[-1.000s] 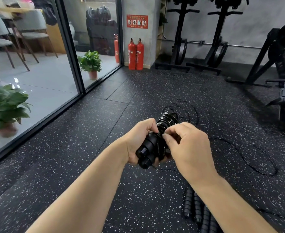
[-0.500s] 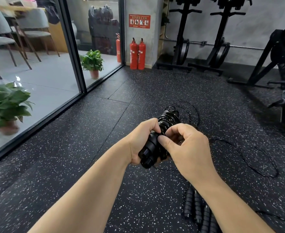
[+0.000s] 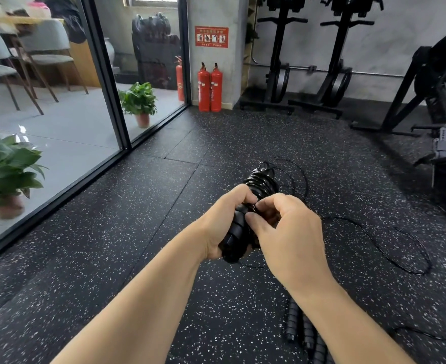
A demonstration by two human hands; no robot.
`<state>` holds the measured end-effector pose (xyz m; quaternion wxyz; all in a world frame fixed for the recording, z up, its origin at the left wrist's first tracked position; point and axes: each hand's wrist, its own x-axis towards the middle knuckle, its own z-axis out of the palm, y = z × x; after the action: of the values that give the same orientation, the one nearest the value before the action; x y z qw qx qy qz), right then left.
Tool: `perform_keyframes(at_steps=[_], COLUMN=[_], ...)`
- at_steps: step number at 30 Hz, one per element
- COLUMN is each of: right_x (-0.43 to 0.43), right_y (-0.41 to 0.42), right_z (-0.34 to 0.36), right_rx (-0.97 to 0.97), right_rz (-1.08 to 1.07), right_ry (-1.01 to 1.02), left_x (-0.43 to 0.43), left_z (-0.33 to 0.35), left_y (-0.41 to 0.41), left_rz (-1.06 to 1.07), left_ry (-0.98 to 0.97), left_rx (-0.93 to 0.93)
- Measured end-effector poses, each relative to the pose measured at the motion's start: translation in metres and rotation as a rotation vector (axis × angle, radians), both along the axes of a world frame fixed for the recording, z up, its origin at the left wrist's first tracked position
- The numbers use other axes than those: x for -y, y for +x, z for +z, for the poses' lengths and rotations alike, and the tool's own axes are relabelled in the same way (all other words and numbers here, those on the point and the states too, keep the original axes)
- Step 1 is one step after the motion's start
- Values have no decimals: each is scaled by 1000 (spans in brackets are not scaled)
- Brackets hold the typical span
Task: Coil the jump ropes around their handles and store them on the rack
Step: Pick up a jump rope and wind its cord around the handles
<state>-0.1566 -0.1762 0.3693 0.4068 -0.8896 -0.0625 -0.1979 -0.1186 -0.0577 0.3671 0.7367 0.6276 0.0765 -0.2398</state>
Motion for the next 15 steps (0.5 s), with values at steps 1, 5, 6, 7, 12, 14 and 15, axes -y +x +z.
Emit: perform_keyframes(at_steps=[1, 5, 6, 7, 12, 14, 15], right_x=[0, -3, -3, -4, -8, -4, 1], right_y=[0, -1, -1, 0, 1, 3, 3], right_z=[0, -1, -2, -3, -7, -7, -4], right_rx=[11, 84, 110, 139, 355, 358, 305], right_rz=[-9, -39, -43, -51, -91, -15, 30], right_ry=[-19, -114, -133, -153, -333, -272, -169], left_x=[1, 6, 6, 7, 6, 3, 0], left_z=[0, -1, -1, -1, 3, 5, 7], left_y=[1, 0, -1, -1, 0, -1, -2], left_rz=[7, -2, -6, -5, 6, -1, -3], left_ry=[6, -4, 0, 0, -32, -71, -106], left_rx=[-3, 16, 21, 23, 42, 53, 47])
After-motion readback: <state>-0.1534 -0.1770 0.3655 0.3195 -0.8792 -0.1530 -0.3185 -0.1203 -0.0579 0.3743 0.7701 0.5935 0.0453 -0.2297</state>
